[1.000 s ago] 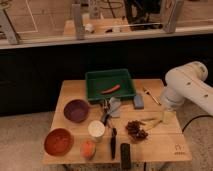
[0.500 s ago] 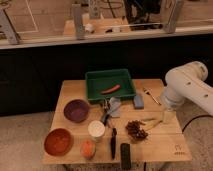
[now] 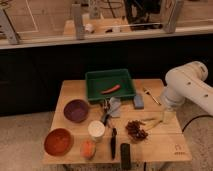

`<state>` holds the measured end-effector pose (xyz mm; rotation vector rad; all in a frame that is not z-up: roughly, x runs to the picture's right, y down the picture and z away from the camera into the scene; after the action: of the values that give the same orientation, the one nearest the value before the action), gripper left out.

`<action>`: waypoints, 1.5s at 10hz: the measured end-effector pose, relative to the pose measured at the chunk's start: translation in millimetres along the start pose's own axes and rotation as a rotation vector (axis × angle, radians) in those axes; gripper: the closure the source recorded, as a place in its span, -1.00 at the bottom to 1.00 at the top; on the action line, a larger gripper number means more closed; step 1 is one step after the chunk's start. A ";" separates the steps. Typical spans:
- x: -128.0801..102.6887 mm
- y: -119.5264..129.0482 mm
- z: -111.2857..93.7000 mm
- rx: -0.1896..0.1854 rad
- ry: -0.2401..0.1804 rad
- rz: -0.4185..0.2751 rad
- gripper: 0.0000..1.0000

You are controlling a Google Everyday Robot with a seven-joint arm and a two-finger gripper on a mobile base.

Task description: Place sponge in red bowl

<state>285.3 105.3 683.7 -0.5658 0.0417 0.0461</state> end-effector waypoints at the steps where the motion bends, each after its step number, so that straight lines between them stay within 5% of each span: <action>1: 0.0 0.0 0.0 0.000 0.000 0.000 -0.60; 9: 0.0 0.0 0.1 0.000 0.000 0.000 -0.60; 12: -14.0 -9.5 -1.6 0.031 -0.085 -0.023 -0.60; 15: -42.3 -25.9 20.8 0.080 -0.103 -0.087 -0.60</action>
<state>245.1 93.3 717.4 -0.4841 -0.0810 -0.0107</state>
